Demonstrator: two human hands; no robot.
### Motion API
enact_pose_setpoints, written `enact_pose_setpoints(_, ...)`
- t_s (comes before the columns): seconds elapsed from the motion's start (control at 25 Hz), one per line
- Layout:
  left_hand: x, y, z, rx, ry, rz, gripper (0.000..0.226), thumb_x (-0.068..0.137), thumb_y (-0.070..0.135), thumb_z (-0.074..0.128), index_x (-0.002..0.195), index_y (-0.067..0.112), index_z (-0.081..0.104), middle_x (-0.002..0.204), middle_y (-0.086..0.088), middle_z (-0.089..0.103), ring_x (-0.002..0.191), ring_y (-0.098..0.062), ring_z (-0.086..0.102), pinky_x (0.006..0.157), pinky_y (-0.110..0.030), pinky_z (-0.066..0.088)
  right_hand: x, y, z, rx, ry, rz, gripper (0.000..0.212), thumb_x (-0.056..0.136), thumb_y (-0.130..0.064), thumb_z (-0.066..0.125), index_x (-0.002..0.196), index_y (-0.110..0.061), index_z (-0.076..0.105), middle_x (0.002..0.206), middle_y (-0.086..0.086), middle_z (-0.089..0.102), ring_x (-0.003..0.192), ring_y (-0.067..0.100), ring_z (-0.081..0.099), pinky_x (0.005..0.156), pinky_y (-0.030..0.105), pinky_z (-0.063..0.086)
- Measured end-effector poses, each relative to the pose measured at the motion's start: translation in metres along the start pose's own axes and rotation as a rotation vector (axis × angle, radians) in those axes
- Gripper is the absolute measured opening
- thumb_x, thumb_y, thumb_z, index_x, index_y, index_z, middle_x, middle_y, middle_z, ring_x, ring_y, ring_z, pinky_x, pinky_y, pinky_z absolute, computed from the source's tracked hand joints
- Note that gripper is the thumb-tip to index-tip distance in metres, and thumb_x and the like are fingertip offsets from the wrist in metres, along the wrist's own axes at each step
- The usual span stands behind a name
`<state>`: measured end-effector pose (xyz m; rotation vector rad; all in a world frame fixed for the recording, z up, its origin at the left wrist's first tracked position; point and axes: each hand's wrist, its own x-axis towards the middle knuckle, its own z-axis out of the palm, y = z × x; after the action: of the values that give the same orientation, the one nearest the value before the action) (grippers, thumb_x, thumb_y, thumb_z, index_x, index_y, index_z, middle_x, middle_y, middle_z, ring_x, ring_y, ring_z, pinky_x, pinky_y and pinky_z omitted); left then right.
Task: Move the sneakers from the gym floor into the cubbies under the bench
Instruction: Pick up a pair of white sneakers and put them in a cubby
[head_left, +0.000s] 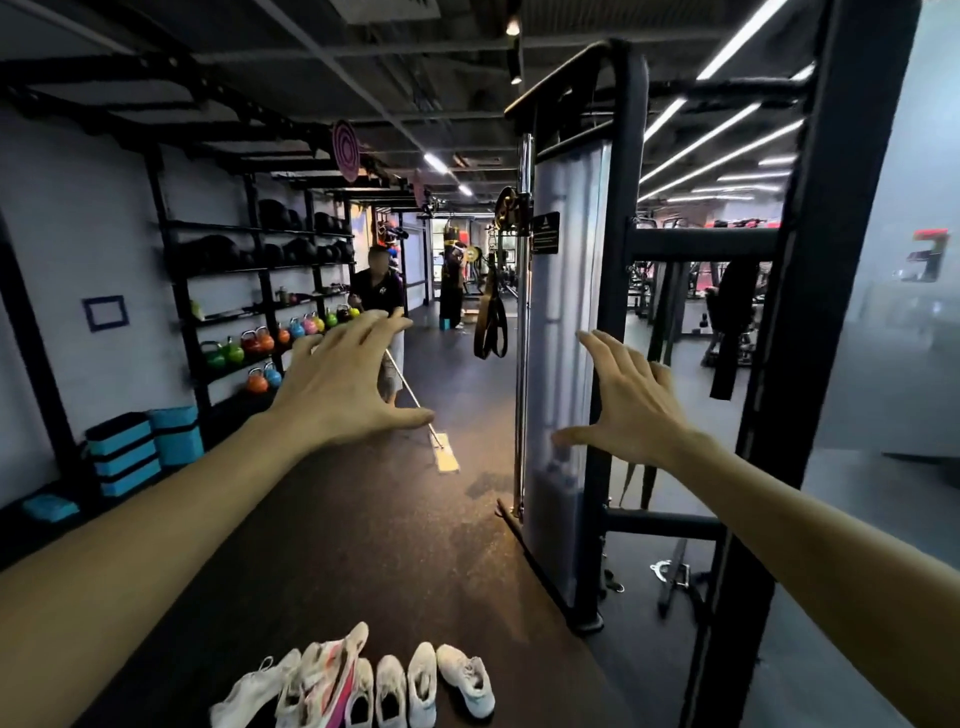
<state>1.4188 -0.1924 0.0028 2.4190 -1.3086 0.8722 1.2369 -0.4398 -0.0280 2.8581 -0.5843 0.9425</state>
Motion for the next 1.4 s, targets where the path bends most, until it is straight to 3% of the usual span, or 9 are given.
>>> enact_pose_setpoints(0.48,0.191,-0.129,0.193,-0.035,-0.044,0.016,0.107,0.055,0.085,0.055,0.142,0.033,0.021,0.152,0.006,0.022,0.135,-0.020,0.031,0.106,-0.048,0.026,0.210,0.043,0.178,-0.045,-0.047,0.043,0.126,0.053,-0.075,0.069,0.148,-0.023,0.005,0.155,0.000,0.014,0.139,0.026,0.020,0.109,0.051,0.023)
enact_pose_setpoints(1.04,0.347,-0.183,0.434,-0.054,-0.269,-0.045,0.103,0.057,0.082,0.056,0.142,0.034,0.021,0.151,0.006,0.024,0.134,-0.019,0.031,0.105,-0.048,0.027,0.378,0.140,0.415,0.020,-0.239,0.120,0.122,0.055,-0.076,0.065,0.148,-0.029,0.001,0.156,-0.001,0.011,0.140,0.025,0.017,0.108,0.049,0.020)
enact_pose_setpoints(1.24,0.386,-0.198,0.552,-0.060,-0.365,-0.063,0.102,0.058,0.083,0.054,0.141,0.034,0.021,0.151,0.007,0.022,0.136,-0.018,0.028,0.107,-0.047,0.026,0.415,0.183,0.532,0.033,-0.328,0.125,0.120,0.055,-0.077,0.064,0.147,-0.029,0.004,0.155,-0.001,0.016,0.138,0.023,0.021,0.106,0.049,0.022)
enact_pose_setpoints(1.4,0.368,-0.210,0.674,-0.138,-0.478,-0.082,0.103,0.057,0.084,0.054,0.142,0.036,0.019,0.152,0.008,0.020,0.136,-0.016,0.027,0.106,-0.044,0.024,0.404,0.201,0.638,0.053,-0.404,0.164,0.122,0.054,-0.074,0.067,0.147,-0.030,0.002,0.153,-0.002,0.021,0.137,0.022,0.024,0.105,0.048,0.024)
